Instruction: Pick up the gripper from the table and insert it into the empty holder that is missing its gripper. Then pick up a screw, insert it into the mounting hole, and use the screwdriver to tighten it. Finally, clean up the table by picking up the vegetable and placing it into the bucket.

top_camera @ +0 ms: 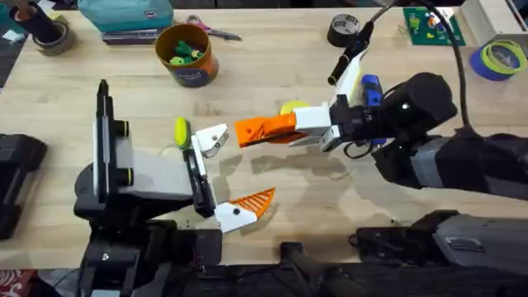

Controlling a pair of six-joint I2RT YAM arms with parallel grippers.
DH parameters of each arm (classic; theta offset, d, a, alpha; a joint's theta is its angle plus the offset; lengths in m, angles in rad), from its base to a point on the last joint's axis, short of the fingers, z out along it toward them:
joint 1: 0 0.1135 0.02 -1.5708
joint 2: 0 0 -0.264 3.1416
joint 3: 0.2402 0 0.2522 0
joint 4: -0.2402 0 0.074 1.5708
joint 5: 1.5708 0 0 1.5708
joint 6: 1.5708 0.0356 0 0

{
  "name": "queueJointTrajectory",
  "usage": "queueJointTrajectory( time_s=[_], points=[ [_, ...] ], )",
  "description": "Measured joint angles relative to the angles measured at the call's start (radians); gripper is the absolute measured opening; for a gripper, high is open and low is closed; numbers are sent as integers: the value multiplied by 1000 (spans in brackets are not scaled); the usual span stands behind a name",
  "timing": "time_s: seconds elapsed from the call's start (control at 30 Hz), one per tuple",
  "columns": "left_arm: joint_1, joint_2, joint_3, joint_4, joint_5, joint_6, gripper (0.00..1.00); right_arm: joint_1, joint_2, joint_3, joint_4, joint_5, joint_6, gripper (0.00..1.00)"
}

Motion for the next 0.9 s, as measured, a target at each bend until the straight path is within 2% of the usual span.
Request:
queueJointTrajectory(
  time_s=[0.9],
  points=[
    [0, 0, 0, 0, 0, 0, 985, 94, 46, -10, 35, 60, -3, 9]
  ],
)
